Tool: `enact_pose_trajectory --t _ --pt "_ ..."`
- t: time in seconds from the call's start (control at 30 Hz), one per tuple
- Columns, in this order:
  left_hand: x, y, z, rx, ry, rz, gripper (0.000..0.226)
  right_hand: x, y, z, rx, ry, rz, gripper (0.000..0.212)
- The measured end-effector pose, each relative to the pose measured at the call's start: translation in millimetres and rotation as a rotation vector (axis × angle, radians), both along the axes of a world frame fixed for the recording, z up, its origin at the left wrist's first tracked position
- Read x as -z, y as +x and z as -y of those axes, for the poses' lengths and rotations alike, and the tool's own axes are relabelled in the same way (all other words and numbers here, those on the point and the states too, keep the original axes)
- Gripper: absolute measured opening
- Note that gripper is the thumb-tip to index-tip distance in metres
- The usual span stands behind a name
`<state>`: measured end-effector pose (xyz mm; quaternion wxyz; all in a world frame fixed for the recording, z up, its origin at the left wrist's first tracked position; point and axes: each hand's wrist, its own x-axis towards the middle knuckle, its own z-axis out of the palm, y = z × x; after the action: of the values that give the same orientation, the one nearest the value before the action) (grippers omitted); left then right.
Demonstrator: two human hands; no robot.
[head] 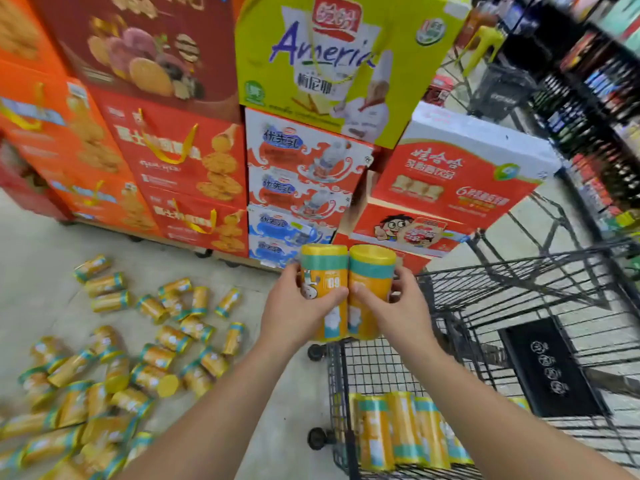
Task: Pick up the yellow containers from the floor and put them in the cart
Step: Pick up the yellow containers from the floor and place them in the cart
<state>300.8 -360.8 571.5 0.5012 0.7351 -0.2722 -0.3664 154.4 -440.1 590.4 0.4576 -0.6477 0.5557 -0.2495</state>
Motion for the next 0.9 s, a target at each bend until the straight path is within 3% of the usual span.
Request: enact_pose_trajectory --t 0.23,0.33,0.4,0.47,0.67,0.77,0.9 --pt "76.6 -195.0 114.4 0.142 0.195 -0.111 0.053 81.6 -201.7 119.7 0.129 0.133 -0.202 0.043" --pt "133.9 -260.1 156.8 0.117 0.296 -0.154 0.054 146.2 -274.6 168.1 0.132 0.148 -0.366 0.070" --pt "169.6 -291.9 178.0 0.089 0.380 -0.161 0.053 185.0 -310.1 192.1 0.111 0.183 -0.466 0.074" --pt "207.6 -315.3 194.3 0.076 0.455 -0.163 0.053 212.8 -331.7 211.4 0.080 0.214 -0.554 0.063" --pt "302.0 -363.1 229.0 0.127 0.674 -0.042 0.058 294.4 -361.6 243.1 -0.115 0.287 -0.820 0.063" --pt "323.0 -379.3 238.5 0.117 0.740 -0.072 0.064 316.5 -364.3 243.8 -0.186 0.315 -0.905 0.064" --pt "334.3 -393.2 247.3 0.125 0.779 -0.030 0.055 330.2 -365.4 243.0 -0.165 0.344 -0.914 0.064"
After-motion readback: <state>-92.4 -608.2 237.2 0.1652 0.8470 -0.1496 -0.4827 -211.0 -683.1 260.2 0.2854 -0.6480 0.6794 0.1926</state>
